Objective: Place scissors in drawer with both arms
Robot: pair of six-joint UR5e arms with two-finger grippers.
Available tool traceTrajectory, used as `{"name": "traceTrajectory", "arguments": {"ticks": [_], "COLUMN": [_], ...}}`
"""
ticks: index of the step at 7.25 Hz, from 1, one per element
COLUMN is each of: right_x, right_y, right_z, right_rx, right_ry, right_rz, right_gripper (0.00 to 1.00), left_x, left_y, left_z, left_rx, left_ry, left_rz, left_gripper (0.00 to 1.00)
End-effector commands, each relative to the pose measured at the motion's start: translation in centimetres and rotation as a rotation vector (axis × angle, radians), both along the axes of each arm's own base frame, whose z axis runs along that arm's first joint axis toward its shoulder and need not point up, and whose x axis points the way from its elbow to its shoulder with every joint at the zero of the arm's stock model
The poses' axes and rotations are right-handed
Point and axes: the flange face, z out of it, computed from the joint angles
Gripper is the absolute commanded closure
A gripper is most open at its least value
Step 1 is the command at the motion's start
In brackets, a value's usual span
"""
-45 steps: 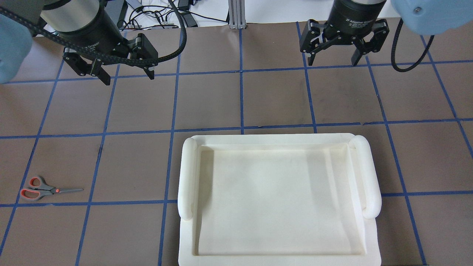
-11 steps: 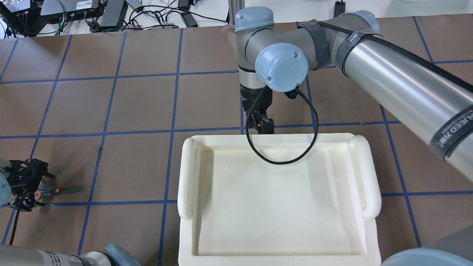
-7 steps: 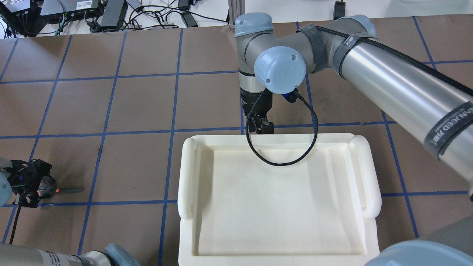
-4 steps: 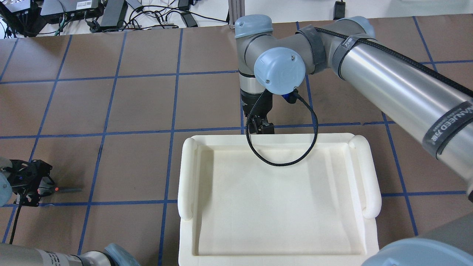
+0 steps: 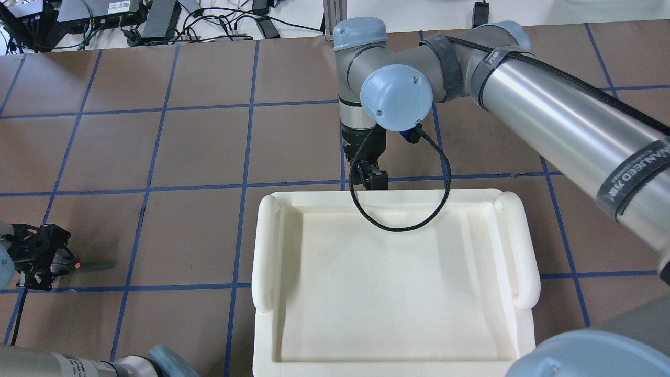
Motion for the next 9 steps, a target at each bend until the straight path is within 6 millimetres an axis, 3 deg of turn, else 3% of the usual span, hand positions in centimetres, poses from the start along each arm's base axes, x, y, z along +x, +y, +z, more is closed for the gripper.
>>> {"name": "traceTrajectory", "arguments": {"ticks": [1, 5, 6, 7, 9], "right_x": [0.0, 0.1, 0.2, 0.4, 0.6], "right_y": [0.0, -0.2, -0.6, -1.2, -1.9], "right_z": [-0.8, -1.5, -1.4, -1.1, -0.6], "right_rx": [0.013, 0.021, -0.010, -0.054, -0.110], "right_ry": [0.000, 0.003, -0.007, -0.028, -0.051], "right_rz": [-0.001, 0.002, 0.012, 0.025, 0.045], "right_gripper": [0.00, 0.00, 0.00, 0.00, 0.00], "left_x": [0.0, -0.6, -0.6, -0.5, -0.5], "left_y": [0.0, 0.2, 0.2, 0.2, 0.2], "left_z": [-0.2, -0.5, -0.5, -0.4, -0.4], "left_rx": [0.003, 0.005, 0.005, 0.003, 0.003], "left_ry": [0.007, 0.017, 0.017, 0.015, 0.015], "left_rz": [-0.002, -0.006, -0.006, -0.005, -0.003], "left_gripper": [0.07, 0.05, 0.06, 0.14, 0.70]}}
